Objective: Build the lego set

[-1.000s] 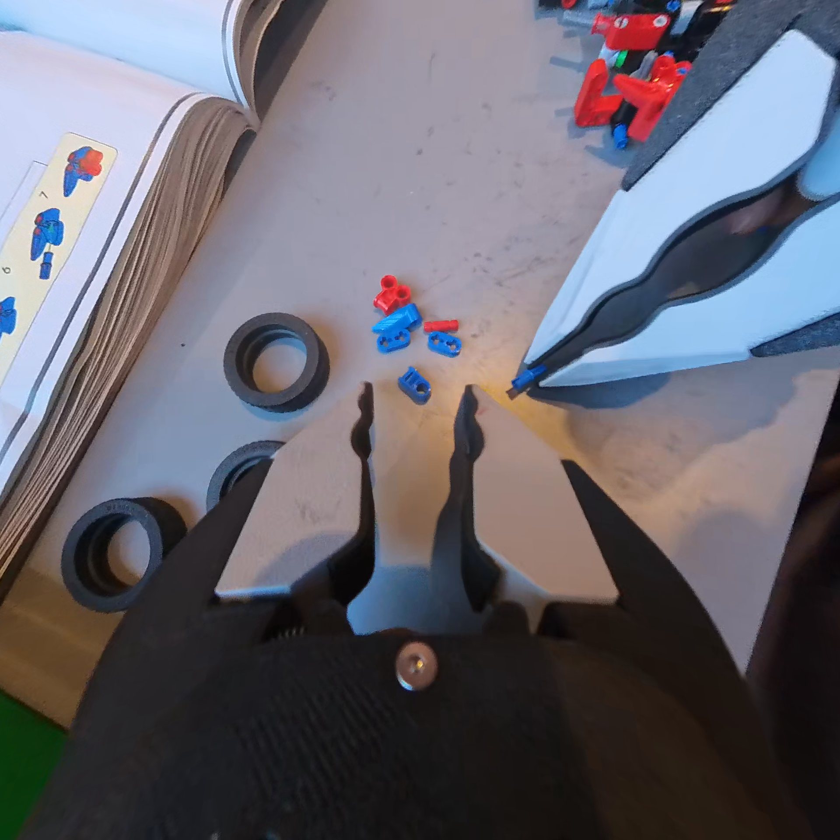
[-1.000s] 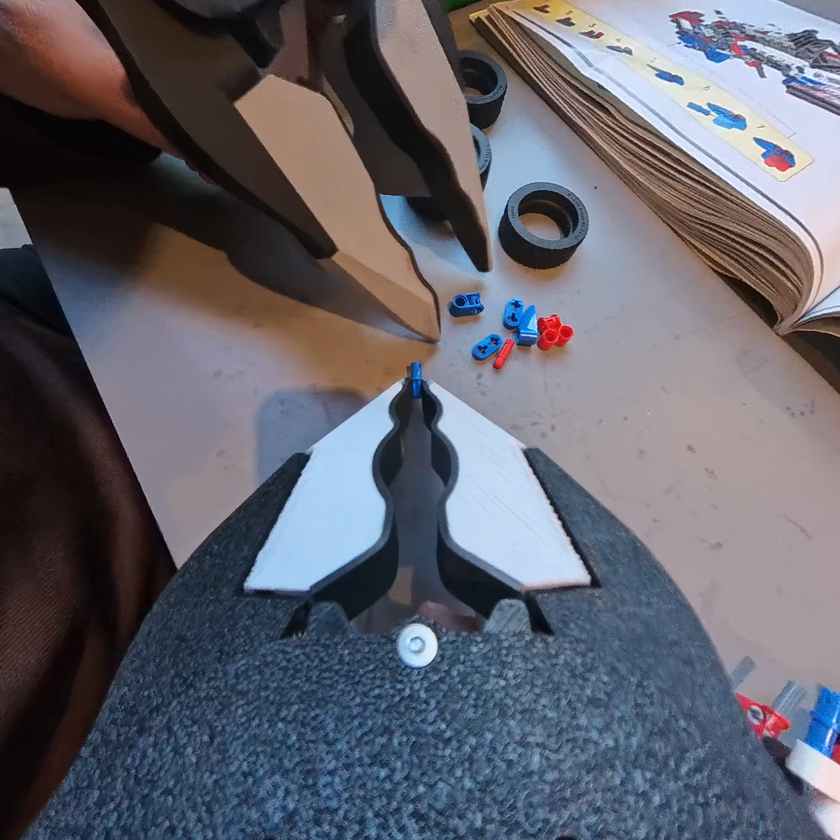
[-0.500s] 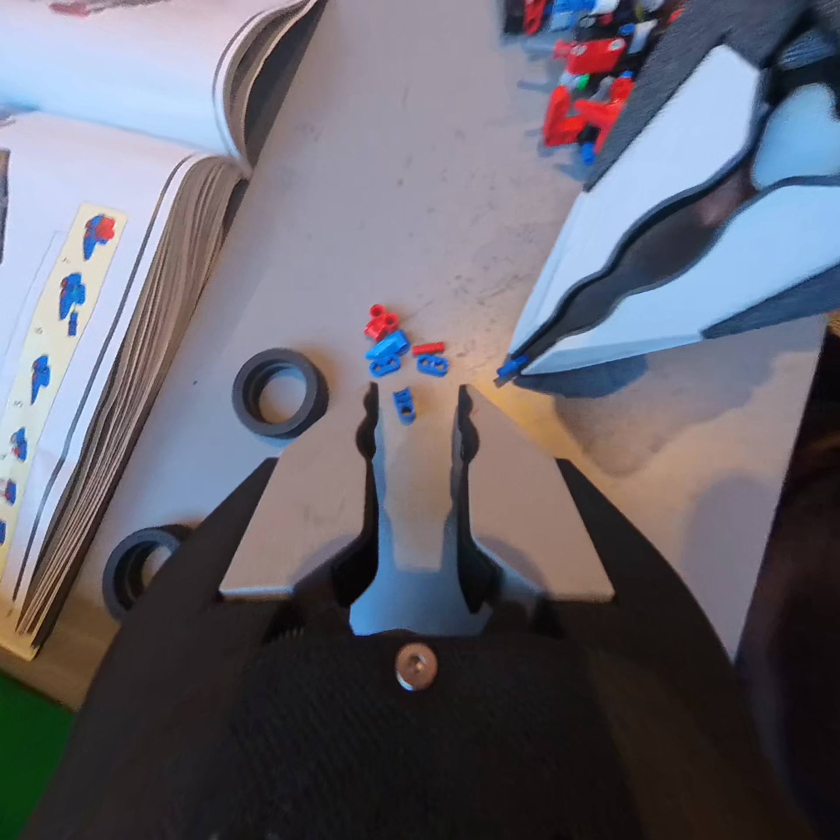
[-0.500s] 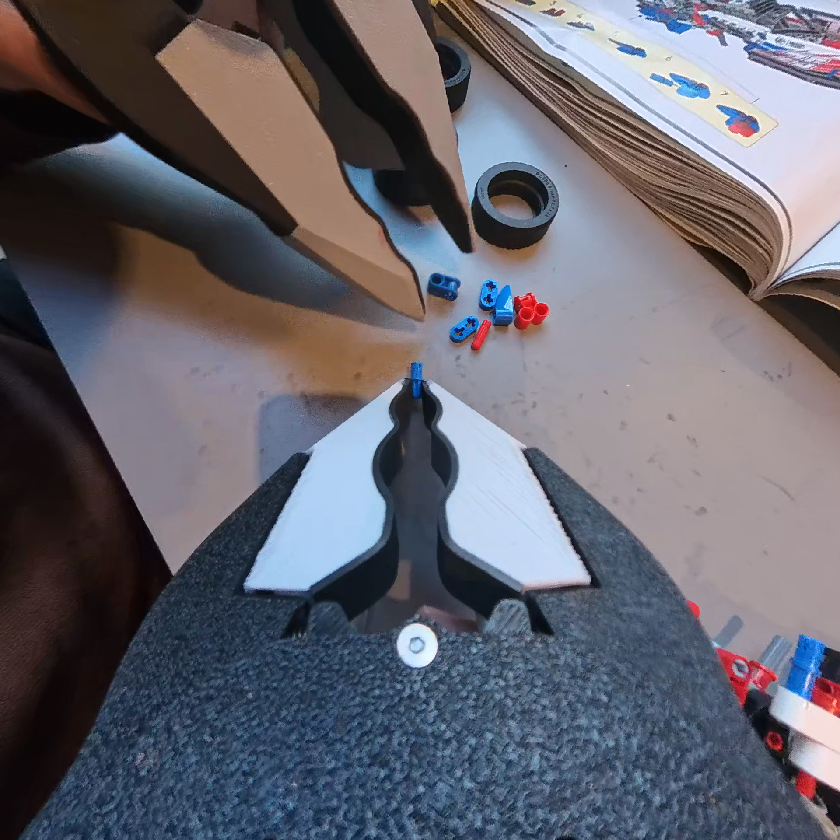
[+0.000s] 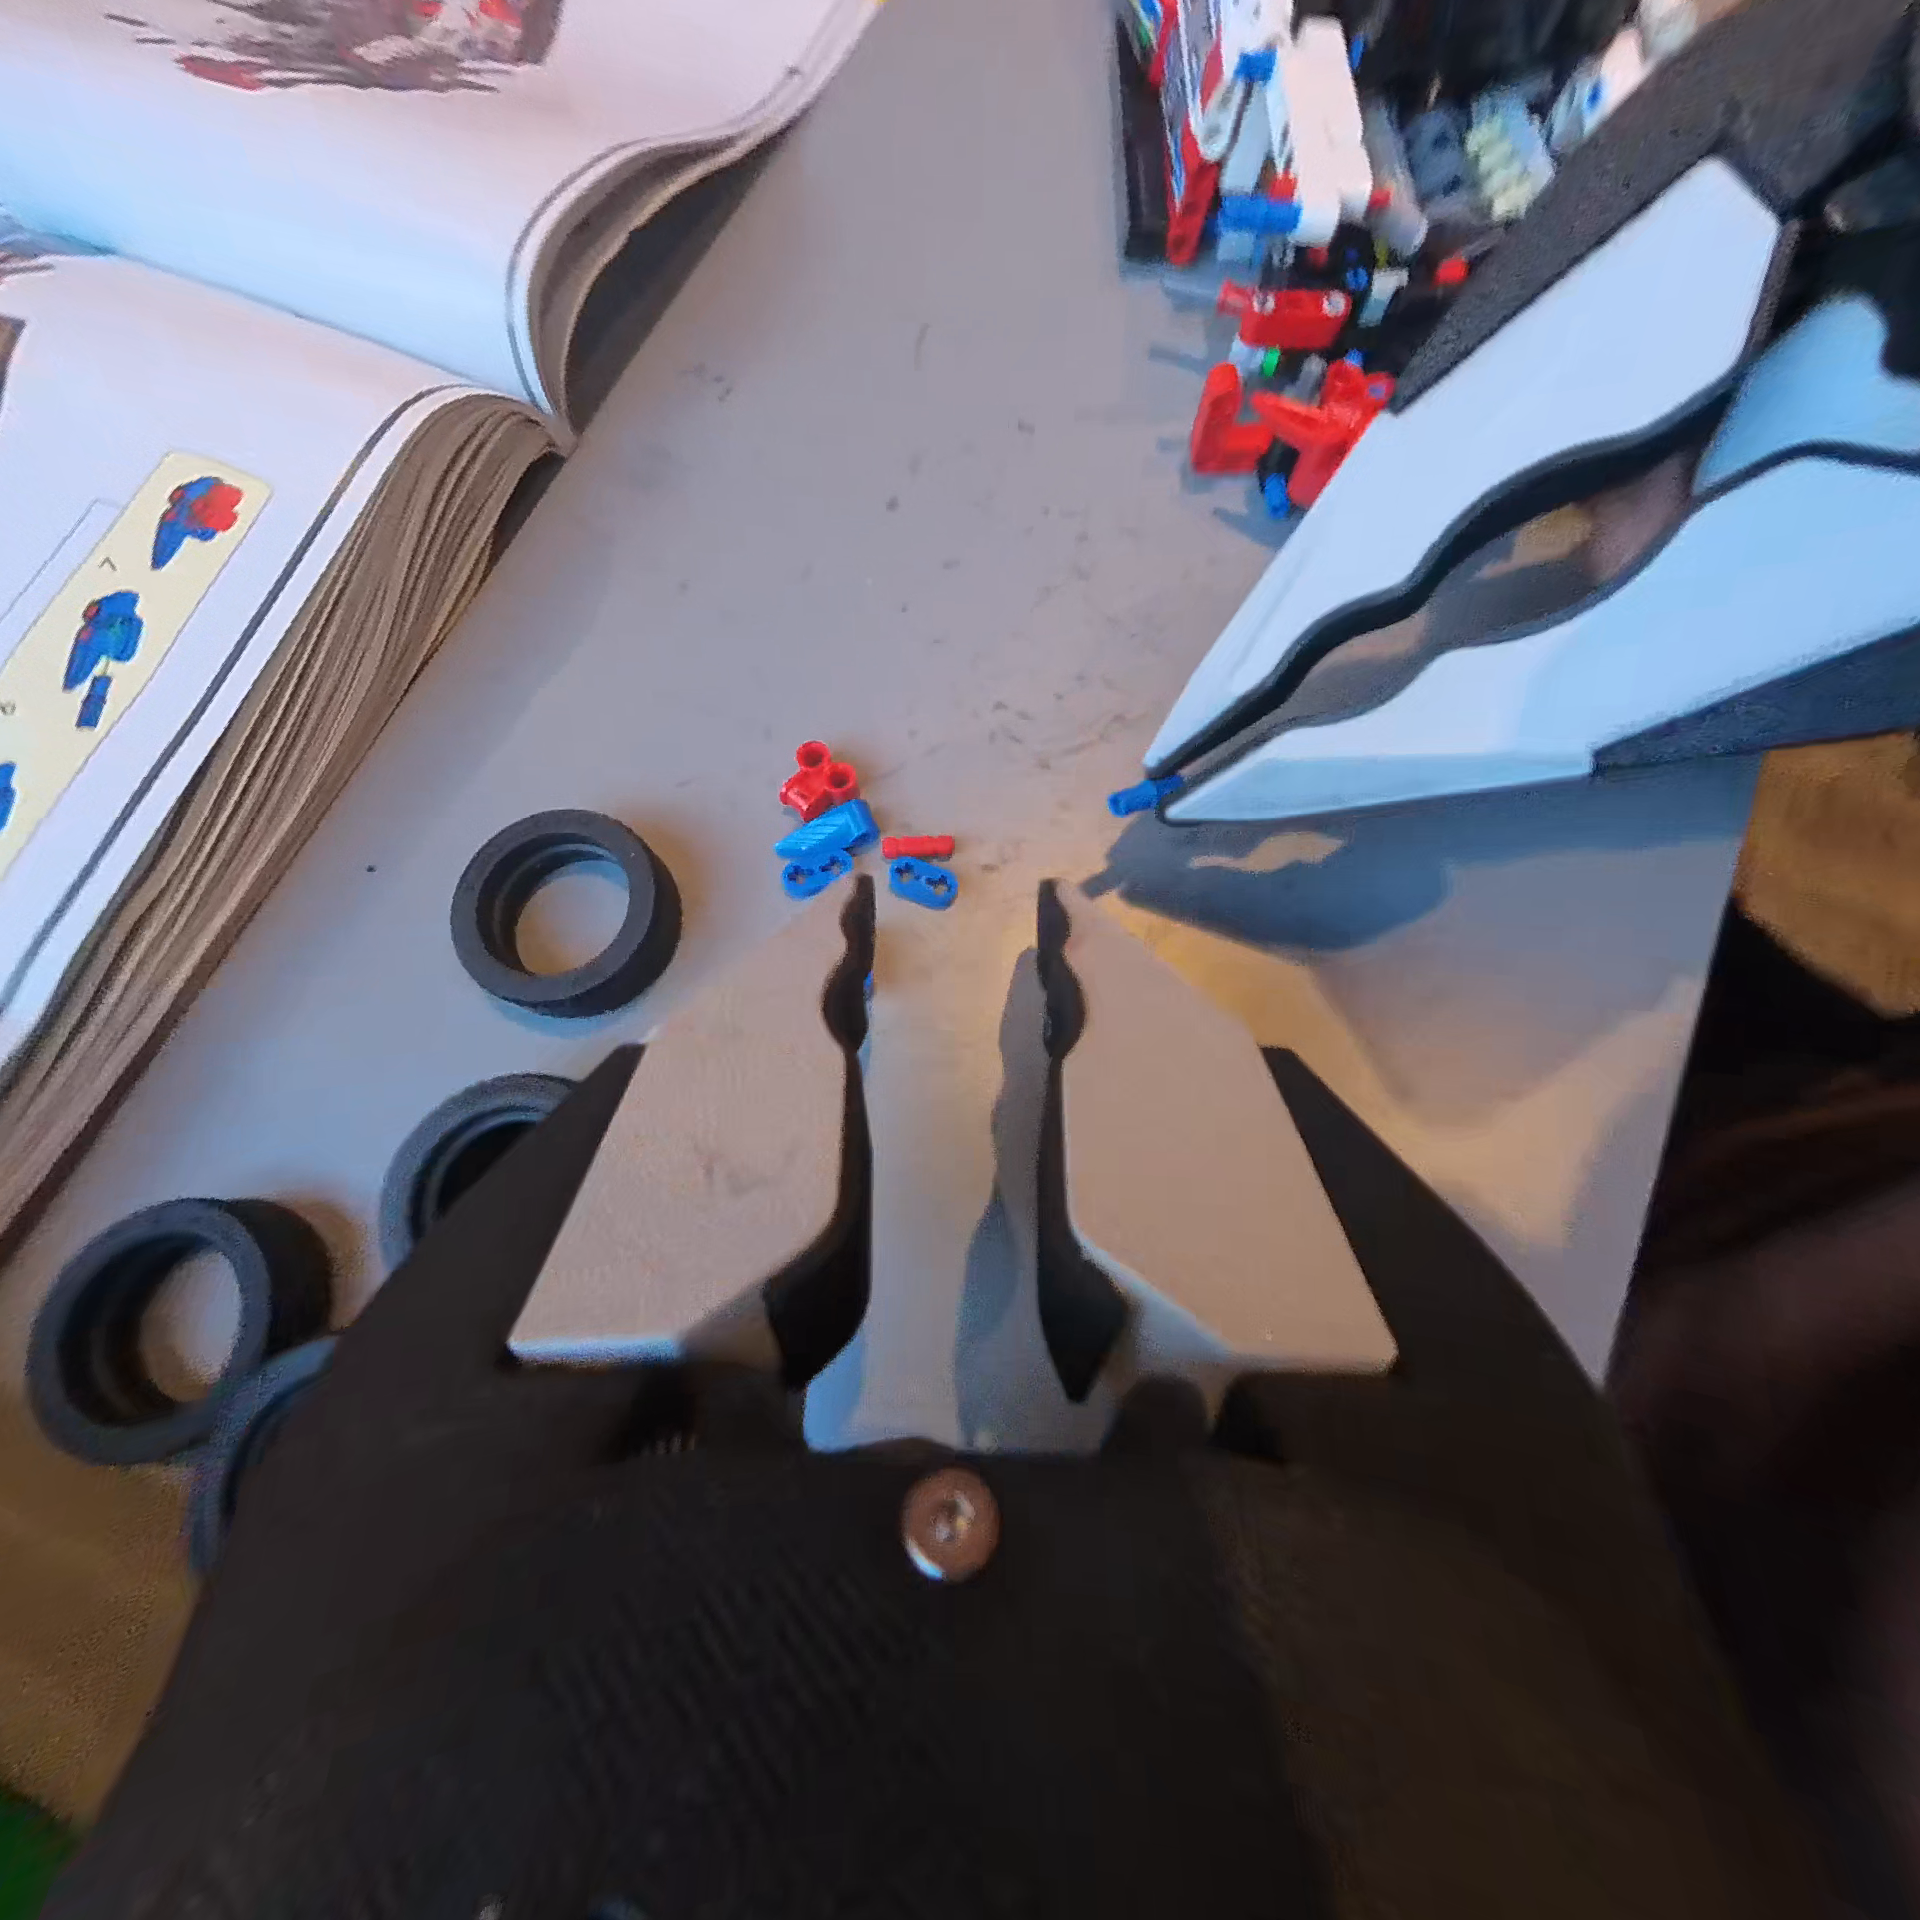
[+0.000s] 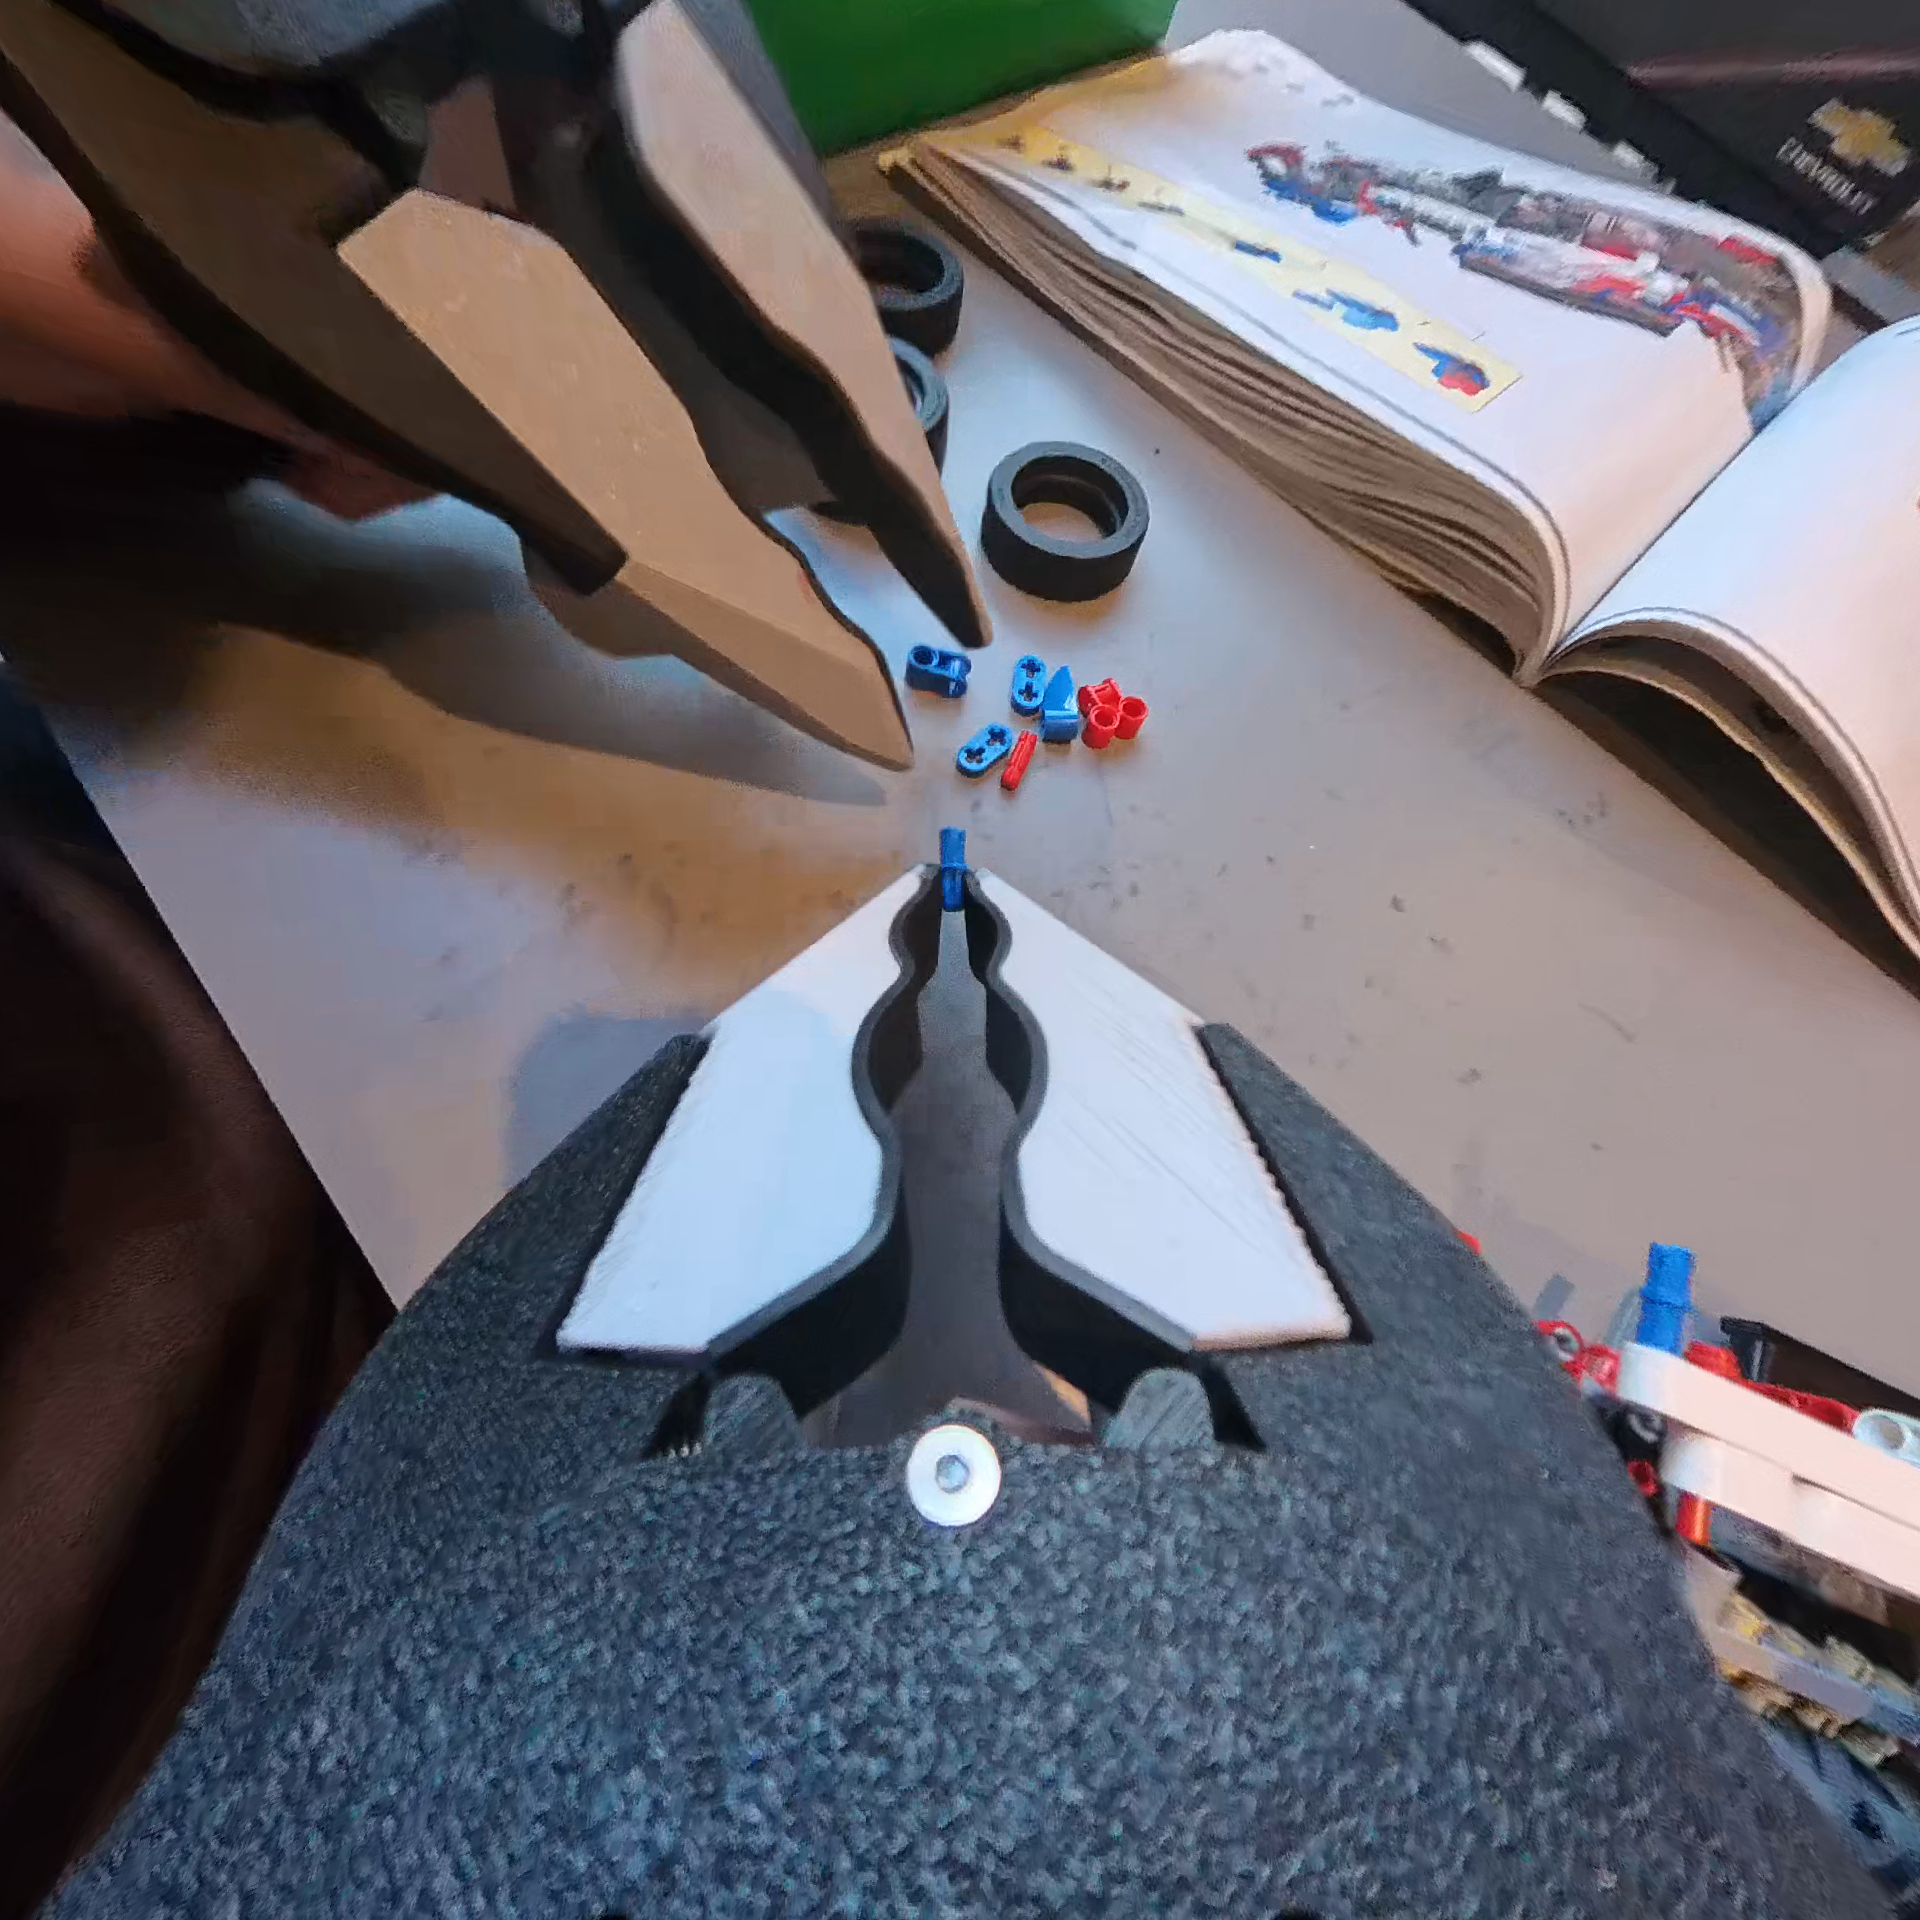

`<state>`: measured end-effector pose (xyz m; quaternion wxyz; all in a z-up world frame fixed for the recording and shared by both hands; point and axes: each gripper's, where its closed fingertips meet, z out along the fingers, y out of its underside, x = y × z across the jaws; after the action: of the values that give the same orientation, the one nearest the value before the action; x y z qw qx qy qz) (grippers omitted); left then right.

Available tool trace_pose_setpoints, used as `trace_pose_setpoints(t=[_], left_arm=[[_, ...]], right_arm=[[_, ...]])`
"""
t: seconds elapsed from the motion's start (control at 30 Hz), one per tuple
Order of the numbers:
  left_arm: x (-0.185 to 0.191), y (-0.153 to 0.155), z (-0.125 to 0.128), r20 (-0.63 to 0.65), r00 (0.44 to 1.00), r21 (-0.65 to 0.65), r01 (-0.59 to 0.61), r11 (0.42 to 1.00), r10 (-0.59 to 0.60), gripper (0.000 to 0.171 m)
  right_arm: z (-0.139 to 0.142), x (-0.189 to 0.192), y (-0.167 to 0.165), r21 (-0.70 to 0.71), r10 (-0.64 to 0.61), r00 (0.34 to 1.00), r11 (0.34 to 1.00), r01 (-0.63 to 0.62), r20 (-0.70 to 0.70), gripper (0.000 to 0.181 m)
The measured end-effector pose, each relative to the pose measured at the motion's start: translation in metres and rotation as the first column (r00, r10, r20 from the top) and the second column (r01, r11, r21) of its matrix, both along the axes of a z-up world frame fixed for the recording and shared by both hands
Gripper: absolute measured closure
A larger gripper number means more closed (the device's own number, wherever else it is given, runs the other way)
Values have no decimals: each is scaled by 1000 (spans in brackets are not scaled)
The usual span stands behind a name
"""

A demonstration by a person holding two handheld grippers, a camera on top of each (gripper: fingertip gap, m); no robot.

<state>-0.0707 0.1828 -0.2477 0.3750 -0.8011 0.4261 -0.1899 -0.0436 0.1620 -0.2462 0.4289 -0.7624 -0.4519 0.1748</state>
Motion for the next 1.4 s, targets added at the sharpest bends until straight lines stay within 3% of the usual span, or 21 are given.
trace_pose_setpoints(t=[0.17,0.53,0.93,1.17,1.4], left_arm=[[7,-3,-6,34,999,-21,-32,999,33,143],[12,5,-19,-58,995,-102,70,992,-77,141],[6,-5,-21,-139,982,-96,114,989,-126,160],[-3,-32,-21,-150,972,-91,166,982,-178,160],[-25,-52,-20,-136,971,-93,187,978,-199,160]], right_arm=[[16,6,6,50,-46,995,997,50,-87,177],[21,6,4,31,-24,990,999,28,-138,177],[25,8,1,-14,-11,980,1000,9,-198,177],[14,2,-3,-36,20,992,999,-25,-125,177],[-19,2,23,-58,-76,988,995,85,137,177]])
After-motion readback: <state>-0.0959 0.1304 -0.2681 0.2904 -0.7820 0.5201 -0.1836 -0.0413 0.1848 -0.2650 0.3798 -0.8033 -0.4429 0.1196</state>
